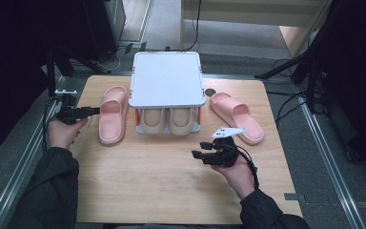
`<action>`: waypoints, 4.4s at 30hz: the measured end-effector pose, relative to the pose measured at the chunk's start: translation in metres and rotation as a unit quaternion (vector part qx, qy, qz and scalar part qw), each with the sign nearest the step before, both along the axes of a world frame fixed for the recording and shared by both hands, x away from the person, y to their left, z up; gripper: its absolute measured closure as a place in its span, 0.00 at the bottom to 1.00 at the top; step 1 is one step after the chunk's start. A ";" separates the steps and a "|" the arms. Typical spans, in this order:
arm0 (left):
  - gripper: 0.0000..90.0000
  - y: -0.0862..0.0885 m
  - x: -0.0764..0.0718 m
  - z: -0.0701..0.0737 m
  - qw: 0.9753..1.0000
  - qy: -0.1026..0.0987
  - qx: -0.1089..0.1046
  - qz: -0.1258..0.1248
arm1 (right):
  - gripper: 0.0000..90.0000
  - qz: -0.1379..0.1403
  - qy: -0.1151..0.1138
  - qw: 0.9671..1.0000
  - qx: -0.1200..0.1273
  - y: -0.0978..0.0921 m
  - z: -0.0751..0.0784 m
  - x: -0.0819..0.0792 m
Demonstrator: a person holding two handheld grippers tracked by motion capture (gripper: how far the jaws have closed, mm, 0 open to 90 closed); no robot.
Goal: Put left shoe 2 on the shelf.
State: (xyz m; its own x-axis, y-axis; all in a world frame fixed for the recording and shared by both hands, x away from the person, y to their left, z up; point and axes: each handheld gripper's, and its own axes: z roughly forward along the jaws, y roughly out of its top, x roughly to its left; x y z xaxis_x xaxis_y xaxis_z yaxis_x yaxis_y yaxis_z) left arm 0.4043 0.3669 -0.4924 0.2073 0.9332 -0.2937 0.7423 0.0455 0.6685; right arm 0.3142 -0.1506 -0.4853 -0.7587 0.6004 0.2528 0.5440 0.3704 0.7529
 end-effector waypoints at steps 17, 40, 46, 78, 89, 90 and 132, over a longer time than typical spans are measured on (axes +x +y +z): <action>0.52 -0.003 0.024 -0.026 1.000 0.009 -0.001 0.011 | 0.53 -0.015 0.003 1.000 -0.004 -0.008 -0.002 -0.007; 0.91 -0.009 0.032 -0.021 0.999 0.010 0.021 0.040 | 0.53 -0.028 0.002 1.000 -0.001 -0.016 -0.002 -0.011; 0.92 -0.007 0.031 -0.015 0.999 0.033 -0.001 0.039 | 0.53 -0.028 0.003 1.000 0.001 -0.015 -0.002 -0.010; 0.92 -0.008 0.043 0.096 0.998 0.028 -0.010 0.061 | 0.52 0.004 0.003 1.000 0.009 0.002 0.000 -0.001; 0.91 -0.033 0.058 0.144 0.999 0.020 0.012 0.048 | 0.52 0.005 0.002 1.000 0.014 0.002 0.001 -0.001; 0.91 -0.036 0.059 0.147 0.999 0.018 0.015 0.043 | 0.52 0.004 0.002 1.000 0.015 0.001 0.001 -0.001; 0.80 -0.160 0.116 0.163 0.998 0.027 0.037 -0.043 | 0.52 0.010 0.006 1.000 0.025 0.001 0.002 -0.002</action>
State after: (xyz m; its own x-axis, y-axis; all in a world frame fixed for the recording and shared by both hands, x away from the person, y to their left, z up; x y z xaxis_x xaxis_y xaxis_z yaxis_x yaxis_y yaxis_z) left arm 0.5202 0.2064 -0.3294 0.2734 0.9321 -0.2376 0.7760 -0.0678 0.6271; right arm 0.3123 -0.1495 -0.4831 -0.7675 0.5713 0.2909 0.5458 0.3443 0.7639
